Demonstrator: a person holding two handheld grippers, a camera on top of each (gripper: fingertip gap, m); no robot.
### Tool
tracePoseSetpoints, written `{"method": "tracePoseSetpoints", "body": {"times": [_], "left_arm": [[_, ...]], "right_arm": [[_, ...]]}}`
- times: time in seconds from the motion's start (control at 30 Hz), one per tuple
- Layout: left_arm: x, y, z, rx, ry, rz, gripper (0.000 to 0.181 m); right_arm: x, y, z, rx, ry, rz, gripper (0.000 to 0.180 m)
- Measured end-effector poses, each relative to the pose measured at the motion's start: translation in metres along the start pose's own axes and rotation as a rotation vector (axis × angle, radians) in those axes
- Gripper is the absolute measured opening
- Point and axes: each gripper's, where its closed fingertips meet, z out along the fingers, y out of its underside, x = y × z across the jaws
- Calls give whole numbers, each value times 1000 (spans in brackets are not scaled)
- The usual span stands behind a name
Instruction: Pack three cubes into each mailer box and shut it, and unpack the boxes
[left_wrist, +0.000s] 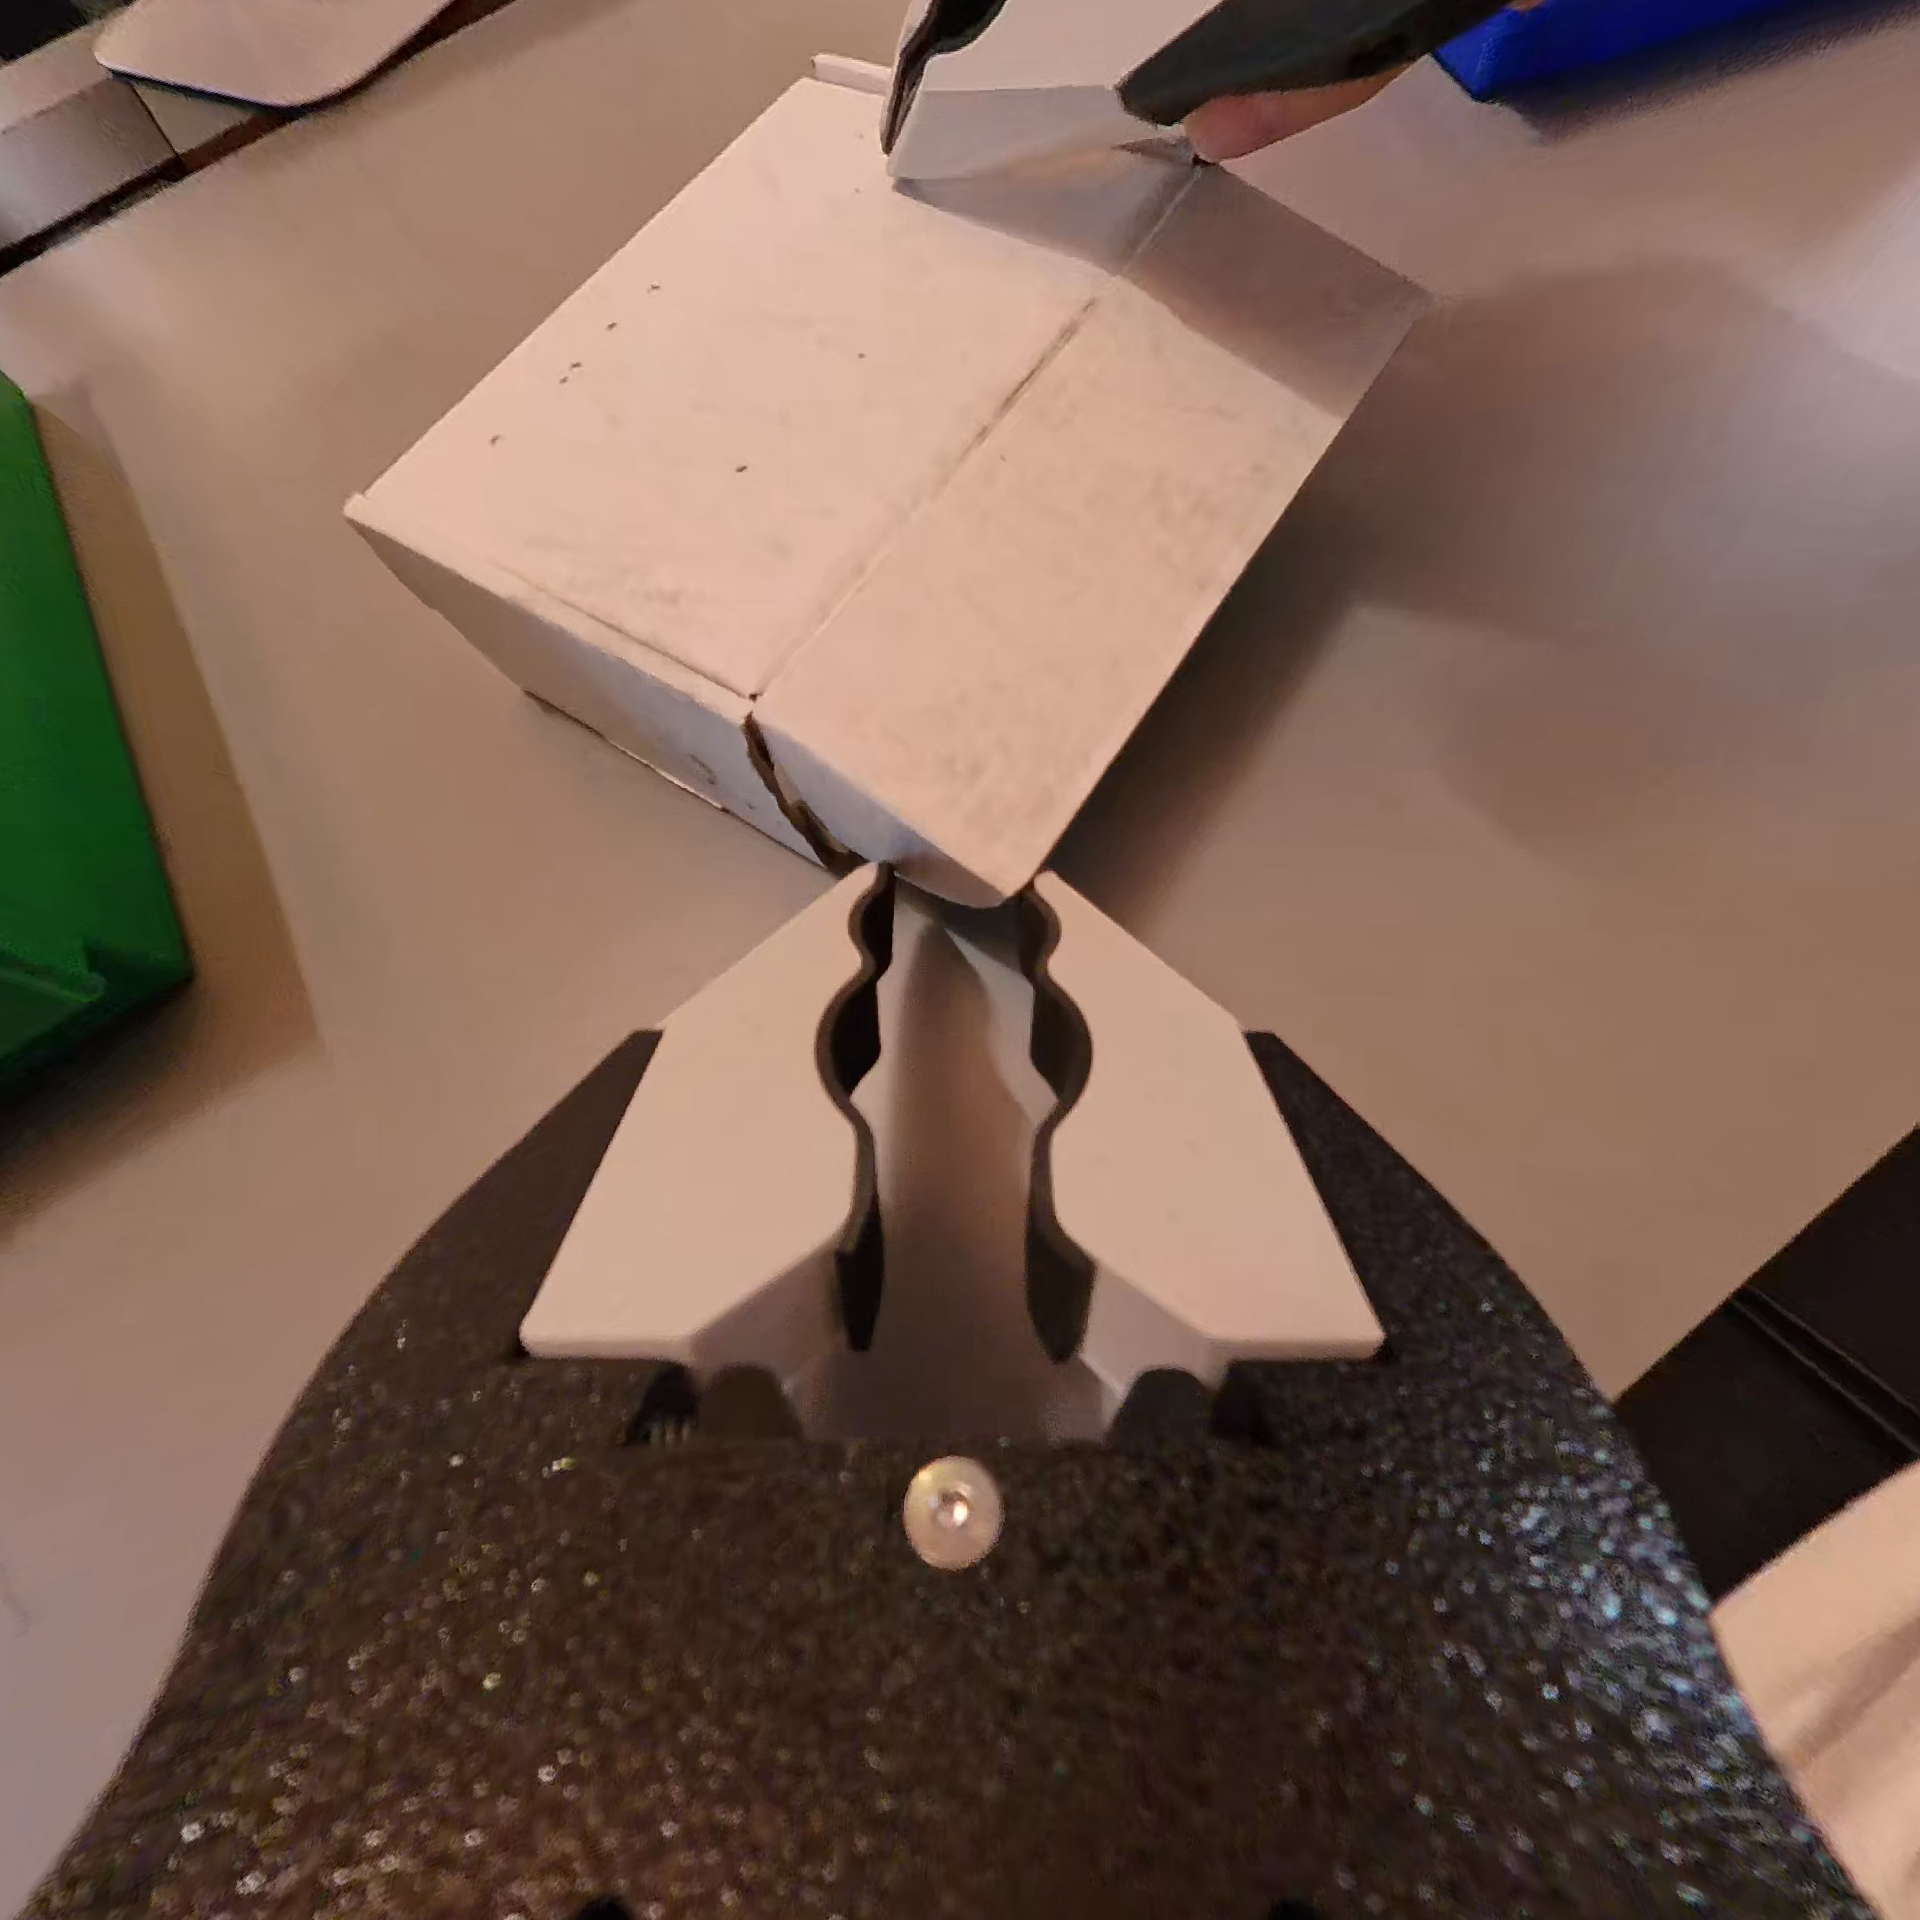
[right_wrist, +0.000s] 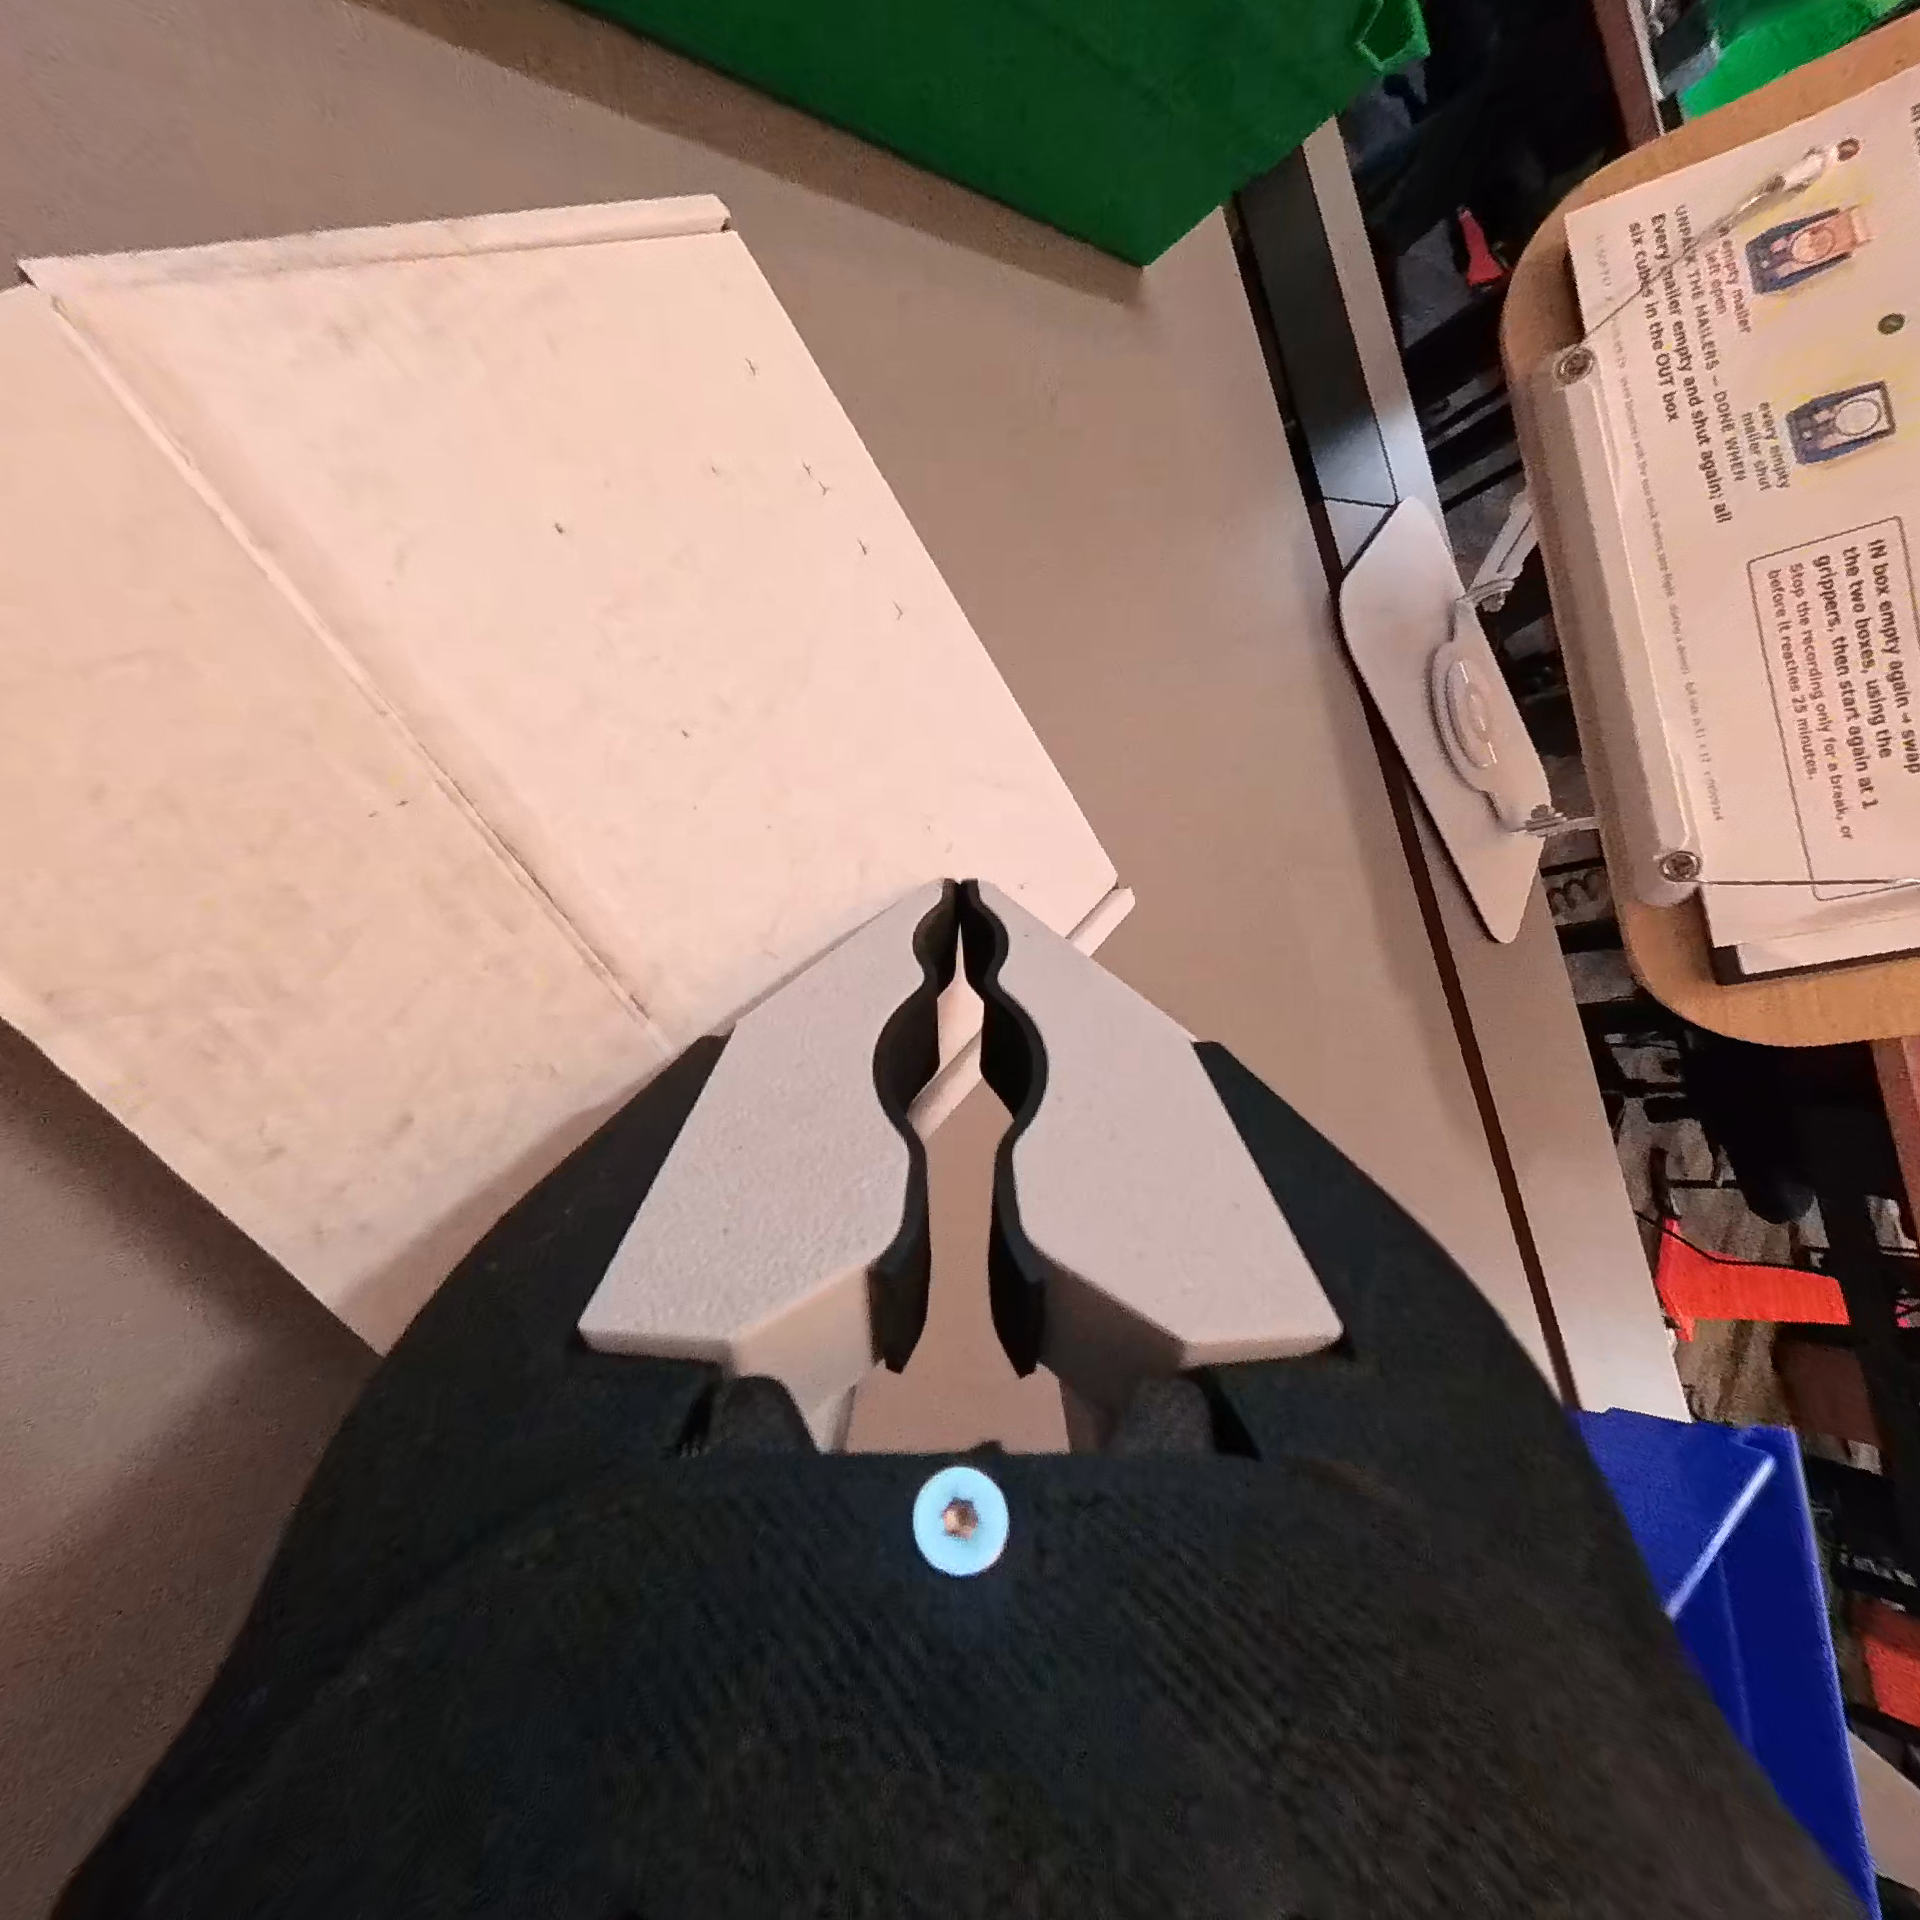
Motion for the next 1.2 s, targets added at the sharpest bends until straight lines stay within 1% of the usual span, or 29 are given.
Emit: {"method": "tracePoseSetpoints", "body": {"times": [0.13, 0.27, 0.33, 0.43, 0.47, 0.5, 0.57, 0.8, 0.9, 0.97, 1.03, 1.1, 1.17, 1.2], "left_arm": [[4, -1, -1, 14, 111, -11, 33], [2, -8, -4, 68, 204, -7, 45], [1, -13, -8, 103, 257, -29, 47], [1, -19, -14, 149, 341, -117, 48], [-3, -21, -15, 164, 332, -147, 42], [-9, -23, -13, 176, 298, -177, 29], [-12, -23, -11, 176, 280, -200, 27], [-16, -22, -11, 154, 219, -171, 34], [-20, -21, -12, 142, 204, -167, 41], [-24, -21, -15, 145, 197, -169, 45], [-31, -18, -18, 151, 171, -167, 45], [-42, -10, -17, 125, 129, -171, 49], [-46, -4, -16, 111, 134, -184, 54], [-46, -5, -16, 122, 149, -197, 55]], "right_arm": [[0, 0, 0, 6, 7, 3, 0], [0, 0, 0, 13, 13, -4, 0], [0, 0, 0, 15, 18, -2, 0], [0, 0, 0, 24, 19, 8, 0], [0, 0, 0, 28, 18, 11, 0], [0, 0, 0, 31, 15, 13, 0], [0, 0, 0, 36, 8, 16, 0], [1, -1, -1, 35, 1, 66, 0], [-1, -1, -7, 61, -63, 109, 0], [7, -4, -24, 104, -74, 175, 30], [15, -10, -49, 181, -105, 287, 29], [11, -11, -71, 244, -195, 444, 29], [2, 0, -81, 252, -257, 588, 36], [-3, 7, -82, 246, -276, 635, 45]]}}
